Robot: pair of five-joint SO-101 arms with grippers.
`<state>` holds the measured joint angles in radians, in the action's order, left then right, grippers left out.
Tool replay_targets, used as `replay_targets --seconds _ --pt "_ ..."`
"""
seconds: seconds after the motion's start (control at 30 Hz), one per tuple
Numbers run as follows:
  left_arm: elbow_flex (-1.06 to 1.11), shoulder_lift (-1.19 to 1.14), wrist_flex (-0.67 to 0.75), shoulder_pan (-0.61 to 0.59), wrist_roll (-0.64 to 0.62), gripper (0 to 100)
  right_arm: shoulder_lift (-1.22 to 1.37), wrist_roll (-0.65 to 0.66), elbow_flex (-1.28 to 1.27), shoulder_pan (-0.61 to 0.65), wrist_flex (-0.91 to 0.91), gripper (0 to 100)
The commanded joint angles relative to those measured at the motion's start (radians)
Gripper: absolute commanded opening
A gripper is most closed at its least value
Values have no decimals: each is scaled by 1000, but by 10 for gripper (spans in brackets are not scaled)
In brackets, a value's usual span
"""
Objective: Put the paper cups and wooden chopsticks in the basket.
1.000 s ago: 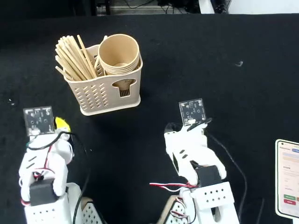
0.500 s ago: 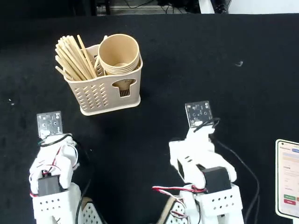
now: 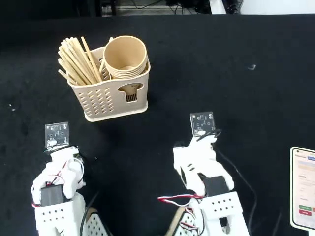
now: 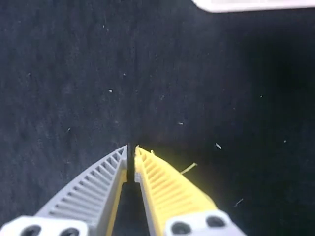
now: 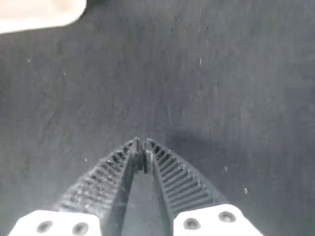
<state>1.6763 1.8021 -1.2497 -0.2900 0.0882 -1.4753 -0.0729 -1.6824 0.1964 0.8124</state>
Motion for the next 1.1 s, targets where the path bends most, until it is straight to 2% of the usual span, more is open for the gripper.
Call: replay_targets --seconds 0.0,0.5,0.77,0.97,1.07 --pt "24 3 -12 -4 6 37 -25 -8 -13 -14 32 15" --pt "24 3 -14 -7 6 37 -257 -3 -13 -18 410 15" --pt "22 32 -18 7 6 37 -424 0 -4 -20 494 15" --pt "22 32 -18 199 6 37 -418 0 -4 -20 493 15" --pt "22 31 -18 200 6 37 -418 0 -4 -20 493 15"
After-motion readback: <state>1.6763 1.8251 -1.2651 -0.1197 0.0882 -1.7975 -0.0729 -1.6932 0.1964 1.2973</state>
